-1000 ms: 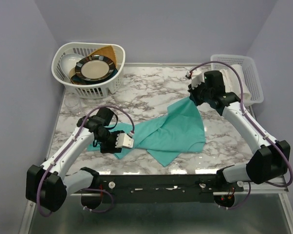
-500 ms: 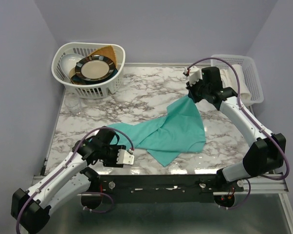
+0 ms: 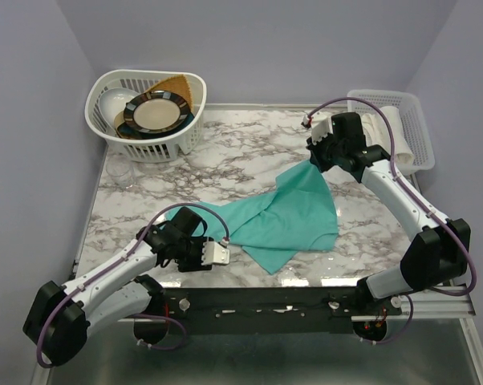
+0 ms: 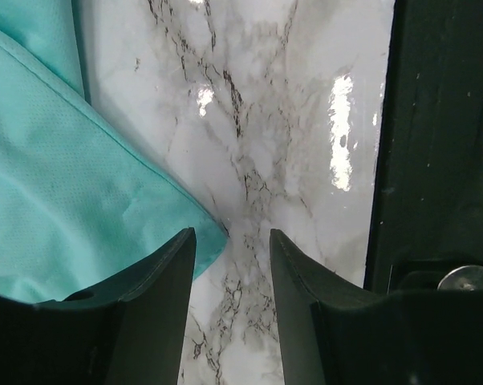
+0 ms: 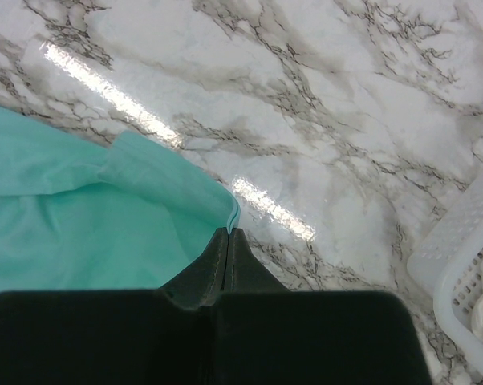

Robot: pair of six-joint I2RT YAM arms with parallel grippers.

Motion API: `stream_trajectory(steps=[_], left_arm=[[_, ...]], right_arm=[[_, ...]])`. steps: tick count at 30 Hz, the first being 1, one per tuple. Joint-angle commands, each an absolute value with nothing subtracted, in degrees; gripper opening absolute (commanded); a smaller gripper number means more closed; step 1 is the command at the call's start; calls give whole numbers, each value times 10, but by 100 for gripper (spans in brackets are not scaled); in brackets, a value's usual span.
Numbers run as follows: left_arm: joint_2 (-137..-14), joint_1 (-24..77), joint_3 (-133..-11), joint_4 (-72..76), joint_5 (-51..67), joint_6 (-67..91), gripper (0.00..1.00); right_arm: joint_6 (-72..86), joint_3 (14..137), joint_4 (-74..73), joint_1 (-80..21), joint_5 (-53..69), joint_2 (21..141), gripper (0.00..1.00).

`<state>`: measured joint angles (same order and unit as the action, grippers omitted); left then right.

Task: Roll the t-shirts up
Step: Flatten out the T-shirt at the center of the board.

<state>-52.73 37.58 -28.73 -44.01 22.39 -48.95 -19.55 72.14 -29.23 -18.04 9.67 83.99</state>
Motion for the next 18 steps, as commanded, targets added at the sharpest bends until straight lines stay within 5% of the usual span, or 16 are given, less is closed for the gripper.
stream_trajectory(steps=[1, 12, 18], left_arm=[[-539, 380, -259, -399, 178, -486, 52], [-585, 380, -250, -354, 144, -468, 47], [-585, 380, -248, -350, 131, -459, 9]], right_arm=[[-194, 719, -298, -182, 108, 836, 1], [-190, 721, -301, -181, 120, 842, 1], [-186, 714, -298, -182, 122, 838, 1]])
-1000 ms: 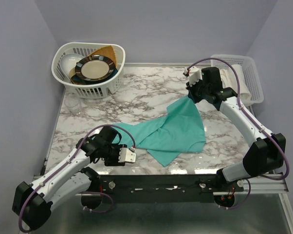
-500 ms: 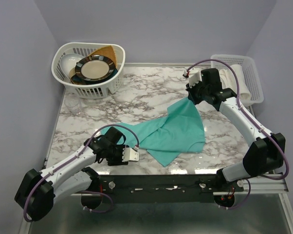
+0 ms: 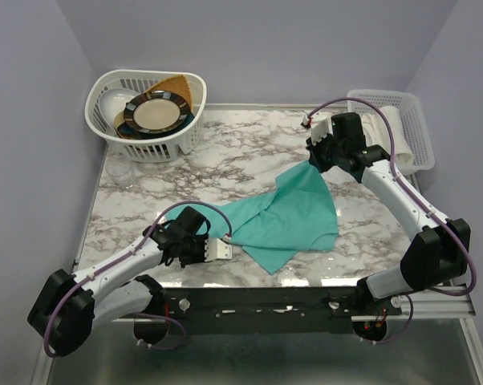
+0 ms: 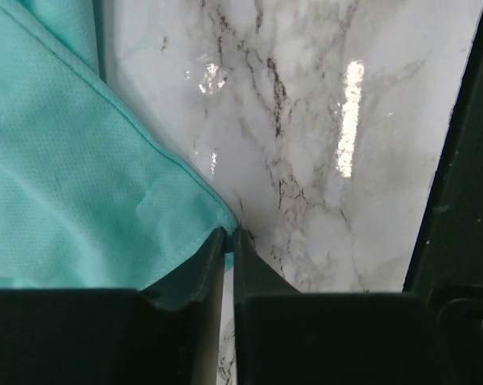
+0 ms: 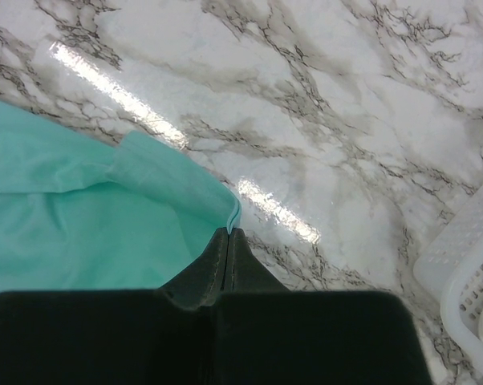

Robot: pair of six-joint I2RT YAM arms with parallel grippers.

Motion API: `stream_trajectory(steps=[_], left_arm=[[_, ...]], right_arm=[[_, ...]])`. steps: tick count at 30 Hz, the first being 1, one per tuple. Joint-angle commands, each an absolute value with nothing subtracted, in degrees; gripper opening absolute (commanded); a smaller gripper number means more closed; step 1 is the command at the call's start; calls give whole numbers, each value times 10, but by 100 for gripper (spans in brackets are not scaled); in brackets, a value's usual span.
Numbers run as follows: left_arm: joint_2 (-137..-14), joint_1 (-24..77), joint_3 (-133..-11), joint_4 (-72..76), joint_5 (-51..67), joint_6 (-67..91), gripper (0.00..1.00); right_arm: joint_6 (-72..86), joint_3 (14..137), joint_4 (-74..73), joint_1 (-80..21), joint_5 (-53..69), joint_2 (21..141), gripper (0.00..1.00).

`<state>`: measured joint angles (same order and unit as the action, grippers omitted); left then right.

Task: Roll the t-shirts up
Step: Flatten out the T-shirt at the center of the board.

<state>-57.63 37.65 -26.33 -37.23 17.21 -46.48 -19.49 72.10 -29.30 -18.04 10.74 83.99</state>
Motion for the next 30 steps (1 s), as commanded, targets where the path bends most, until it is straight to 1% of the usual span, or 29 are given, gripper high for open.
stream_trajectory(steps=[1, 2, 5, 8, 9, 12, 13, 14, 15, 16, 17, 18, 20, 21, 24, 30], left_arm=[[-588, 380, -249, -349, 125, -454, 4], [-591, 379, -250, -351, 119, -445, 0], [-568, 378, -271, -366, 124, -428, 0], [-519, 367, -318, -385, 133, -396, 0], [-508, 365, -353, -393, 131, -387, 0], [-490, 356, -422, -388, 97, -346, 0], [-493, 354, -441, -388, 52, -337, 0], [-504, 342, -462, -388, 21, -336, 0], [-514, 317, -512, -399, 9, -339, 0], [-527, 282, -545, -409, 18, -339, 0], [-558, 206, -581, -419, 13, -320, 0], [-574, 180, -646, -435, 9, -316, 0], [-605, 131, -703, -450, 19, -309, 0], [-610, 106, -751, -451, 18, -299, 0], [-618, 96, -827, -439, 28, -273, 0], [-593, 91, -886, -398, 31, -232, 0]], right_arm=[[-185, 715, -298, -182, 121, 838, 1], [-186, 716, -298, -182, 116, 836, 1], [-186, 729, -304, -182, 100, 830, 1], [-196, 744, -308, -182, 78, 810, 1], [-200, 748, -309, -182, 69, 797, 1], [-211, 763, -297, -170, 40, 780, 1], [-211, 774, -304, -163, 40, 778, 1], [-207, 797, -308, -157, 42, 778, 1], [-203, 810, -309, -143, 47, 778, 1], [-187, 824, -315, -136, 43, 779, 1], [-184, 839, -319, -130, 46, 779, 1], [-184, 863, -319, -124, 58, 776, 1], [-194, 881, -308, -124, 61, 760, 1], [-195, 907, -308, -123, 63, 756, 1], [-210, 951, -328, -124, 83, 732, 1], [-240, 1047, -386, -126, 64, 709, 1]])
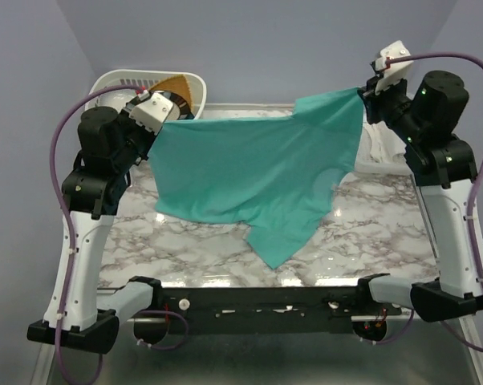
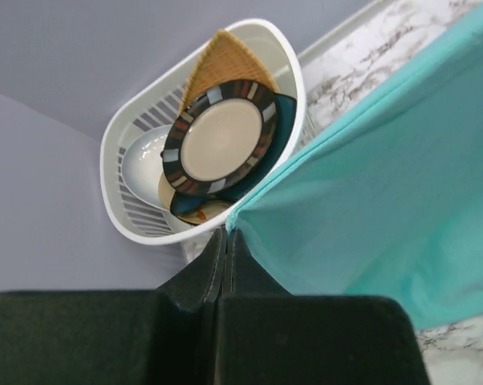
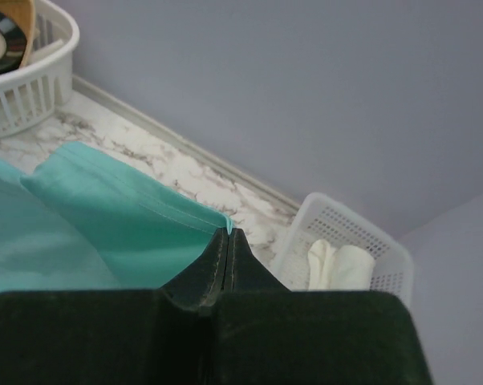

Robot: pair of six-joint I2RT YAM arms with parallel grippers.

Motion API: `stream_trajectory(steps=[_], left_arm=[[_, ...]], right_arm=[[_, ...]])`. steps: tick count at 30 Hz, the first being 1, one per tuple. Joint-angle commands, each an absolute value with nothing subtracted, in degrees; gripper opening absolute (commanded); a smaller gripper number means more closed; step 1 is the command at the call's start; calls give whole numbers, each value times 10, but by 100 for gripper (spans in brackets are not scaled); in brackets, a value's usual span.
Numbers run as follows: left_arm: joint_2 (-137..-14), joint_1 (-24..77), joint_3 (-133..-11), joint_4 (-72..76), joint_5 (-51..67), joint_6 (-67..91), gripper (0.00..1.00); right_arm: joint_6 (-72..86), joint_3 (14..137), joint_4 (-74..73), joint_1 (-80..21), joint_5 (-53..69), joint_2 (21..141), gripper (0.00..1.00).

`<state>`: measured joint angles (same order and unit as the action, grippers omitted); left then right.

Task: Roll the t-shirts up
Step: Flatten out the T-shirt at the center of the board.

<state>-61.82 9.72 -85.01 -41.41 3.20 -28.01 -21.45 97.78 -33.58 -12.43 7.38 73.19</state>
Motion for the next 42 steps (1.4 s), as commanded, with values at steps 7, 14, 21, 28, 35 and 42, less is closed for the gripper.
stream_trajectory(steps=[7, 14, 21, 28, 35, 42], left_arm=[[-527, 86, -919, -417, 62, -206, 0], [-480, 78, -942, -443, 86, -208, 0], [-450, 62, -975, -456, 130, -188, 0], [-393, 35, -971, -464, 222, -157, 0], [-406, 14, -1035, -433, 242, -137, 0], [-493, 11, -1028, -399, 270, -142, 0]], right_arm=[[-257, 1169, -495, -126, 91, 678, 1], [-279, 1211, -545, -126, 124, 612, 1], [-275, 1223, -607, -125, 155, 532, 1], [-257, 1241, -627, -112, 202, 467, 1], [-227, 1331, -567, -103, 199, 510, 1], [-243, 1262, -458, -103, 203, 567, 1]])
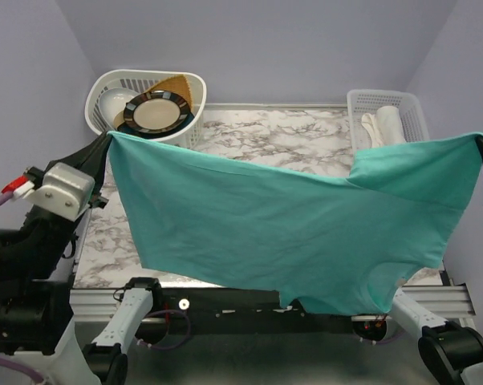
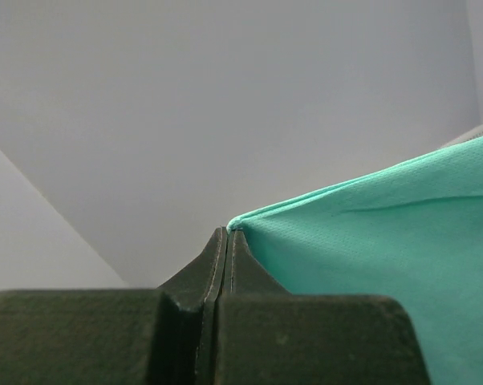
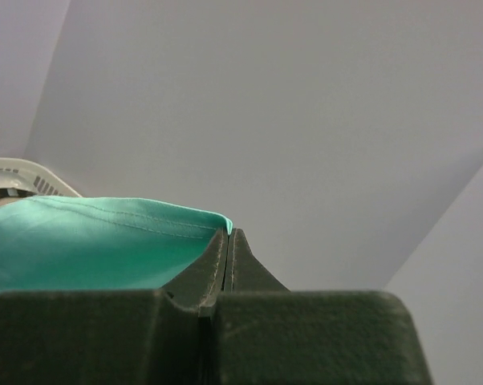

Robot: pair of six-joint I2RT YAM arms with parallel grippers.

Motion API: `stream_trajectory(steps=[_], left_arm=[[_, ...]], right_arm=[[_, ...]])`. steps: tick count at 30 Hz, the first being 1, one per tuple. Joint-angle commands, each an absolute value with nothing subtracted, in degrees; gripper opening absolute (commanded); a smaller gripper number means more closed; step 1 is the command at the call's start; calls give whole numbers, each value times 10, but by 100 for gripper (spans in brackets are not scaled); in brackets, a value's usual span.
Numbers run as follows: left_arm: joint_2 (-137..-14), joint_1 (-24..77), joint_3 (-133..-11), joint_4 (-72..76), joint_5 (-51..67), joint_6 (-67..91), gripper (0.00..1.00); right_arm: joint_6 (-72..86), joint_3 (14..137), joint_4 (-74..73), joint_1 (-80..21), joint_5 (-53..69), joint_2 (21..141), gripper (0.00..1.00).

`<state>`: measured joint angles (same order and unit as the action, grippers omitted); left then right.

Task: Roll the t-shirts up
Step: Flatten out the T-shirt at the center of the board, then fold the T-shirt at the center of the board.

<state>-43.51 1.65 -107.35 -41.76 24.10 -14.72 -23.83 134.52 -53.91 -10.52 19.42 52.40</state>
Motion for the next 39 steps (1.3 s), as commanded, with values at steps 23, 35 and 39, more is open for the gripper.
stream_trajectory(steps=[23, 35, 39], left_arm=[[-895, 54, -621, -109, 161, -200, 0], [-979, 54, -702, -76, 82, -214, 0], [-988, 54, -723, -87, 80, -231, 0]], right_arm=[[-332, 825, -167, -103, 174, 998, 1], [-352, 991, -176, -103, 128, 1165, 1], [-352, 1015, -174, -102, 117, 1189, 1]])
